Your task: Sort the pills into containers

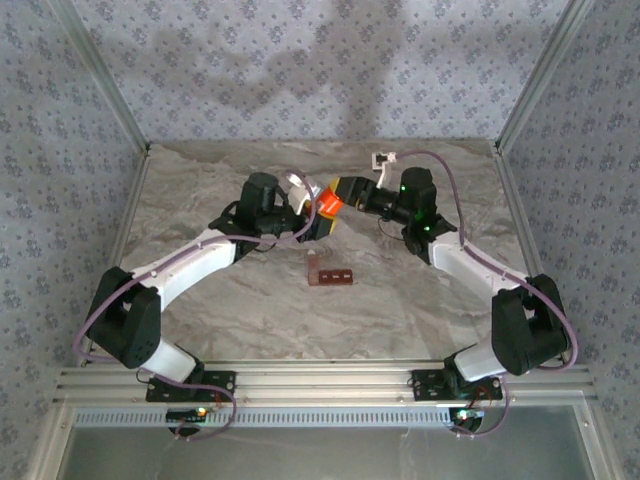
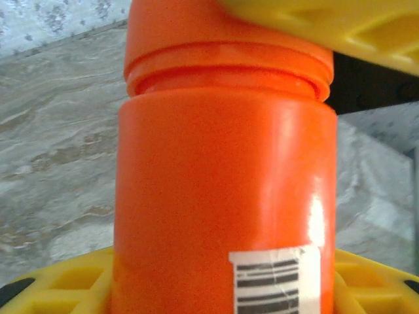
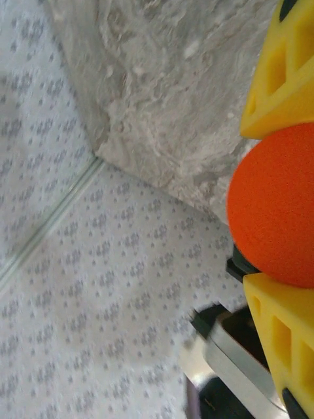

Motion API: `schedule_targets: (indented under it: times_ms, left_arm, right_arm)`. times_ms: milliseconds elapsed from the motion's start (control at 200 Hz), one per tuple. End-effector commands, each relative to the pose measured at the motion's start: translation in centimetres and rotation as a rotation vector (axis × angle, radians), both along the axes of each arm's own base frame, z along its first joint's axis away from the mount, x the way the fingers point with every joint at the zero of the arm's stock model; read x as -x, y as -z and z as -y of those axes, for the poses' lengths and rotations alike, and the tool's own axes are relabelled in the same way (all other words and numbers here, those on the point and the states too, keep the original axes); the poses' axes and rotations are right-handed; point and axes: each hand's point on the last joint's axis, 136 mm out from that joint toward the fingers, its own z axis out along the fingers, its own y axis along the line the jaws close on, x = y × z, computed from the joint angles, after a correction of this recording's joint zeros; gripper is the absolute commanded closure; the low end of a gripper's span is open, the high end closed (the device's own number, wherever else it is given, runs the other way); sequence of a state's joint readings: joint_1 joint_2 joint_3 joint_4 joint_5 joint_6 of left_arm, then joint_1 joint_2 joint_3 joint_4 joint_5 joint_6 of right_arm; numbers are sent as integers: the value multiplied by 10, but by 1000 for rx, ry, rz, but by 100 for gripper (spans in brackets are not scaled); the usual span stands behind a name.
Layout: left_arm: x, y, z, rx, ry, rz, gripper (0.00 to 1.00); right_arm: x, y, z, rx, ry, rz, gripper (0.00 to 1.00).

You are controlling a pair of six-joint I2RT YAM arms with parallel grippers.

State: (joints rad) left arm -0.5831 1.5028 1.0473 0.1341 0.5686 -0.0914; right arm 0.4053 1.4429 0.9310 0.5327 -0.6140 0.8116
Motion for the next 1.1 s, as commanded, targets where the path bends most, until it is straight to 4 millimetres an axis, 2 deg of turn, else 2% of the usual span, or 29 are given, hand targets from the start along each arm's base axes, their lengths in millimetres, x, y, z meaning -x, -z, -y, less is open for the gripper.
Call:
schedule_targets:
  times_ms: [0,60,155,250,320,420,525,655,895,1094]
  left_arm:
    - [8,-50,0,170,70,32,100]
    - [9,-52,0,169,78,26,100]
    - [6,-48,-2,145,63,31,100]
    - [1,-41,-5,102,31,44,100]
    - [-2,-37,-6,73,9,58,100]
    - [-6,-31,-7,22,-17,87,100]
    - [-6,-24,-5,-36,-21,114,100]
    - [-4,-20,2,-67,-8,123,100]
    - [-4,-22,7,-68,-2,134,100]
    - [-4,-21,9,-69,1,132,100]
  right_arm:
    - [6,-27,2,-50,-79,160,43]
    - [7,-33,0,-58,-90,162,37]
    - [5,-42,3,-76,-70,151,20]
    - [-1,-46,15,-71,19,109,14]
    - [-9,-43,27,-42,113,44,13]
    - [-16,-26,43,33,235,-96,11]
    - [-17,-22,44,29,257,-152,10]
    - [-17,-22,34,26,232,-159,9]
    - [-14,-7,19,69,211,-192,8]
    - [-8,-5,7,74,176,-187,11]
